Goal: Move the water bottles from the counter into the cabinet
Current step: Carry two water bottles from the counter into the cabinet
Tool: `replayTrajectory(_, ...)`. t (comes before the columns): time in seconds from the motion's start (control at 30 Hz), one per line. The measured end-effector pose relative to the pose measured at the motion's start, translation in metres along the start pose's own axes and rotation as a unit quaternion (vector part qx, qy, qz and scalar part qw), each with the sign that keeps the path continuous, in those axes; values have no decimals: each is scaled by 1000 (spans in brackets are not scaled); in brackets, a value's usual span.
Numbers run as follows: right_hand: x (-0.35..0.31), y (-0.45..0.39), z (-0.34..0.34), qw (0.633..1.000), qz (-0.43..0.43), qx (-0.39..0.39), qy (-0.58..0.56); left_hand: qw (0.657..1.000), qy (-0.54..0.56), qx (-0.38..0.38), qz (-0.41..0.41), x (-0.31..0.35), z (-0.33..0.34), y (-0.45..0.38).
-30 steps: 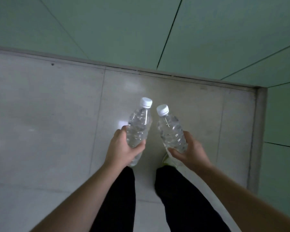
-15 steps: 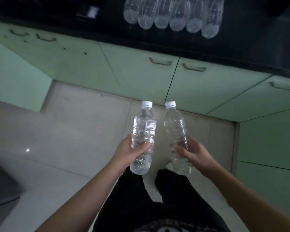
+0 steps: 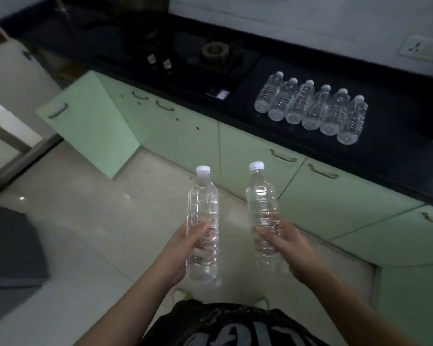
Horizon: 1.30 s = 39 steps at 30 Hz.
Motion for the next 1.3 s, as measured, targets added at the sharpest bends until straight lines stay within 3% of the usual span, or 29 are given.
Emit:
replayTrajectory(0.2, -7, -35, 105, 997, 12, -76, 23, 997, 43, 14, 63, 26, -93, 21)
replayTrajectory(0.6, -13, -96, 341, 976, 14, -211, 50, 970, 1, 209, 125, 41, -278, 79)
replayTrajectory(1.0, -6, -207, 475, 958, 48, -277, 64, 942, -10, 324, 87, 82, -411, 39)
replayTrajectory(1.3, -31, -312, 602, 921, 68, -363, 123, 927, 76, 358, 83, 138, -523, 14)
Point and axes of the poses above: each hand's wrist, its own y-axis away from the middle knuckle, its own z-axis out of the palm, x = y × z, the point moved 2 cm from there along -y, towards the middle knuckle, and after that the axes turned 7 degrees about -y, right-handed, at the moved point
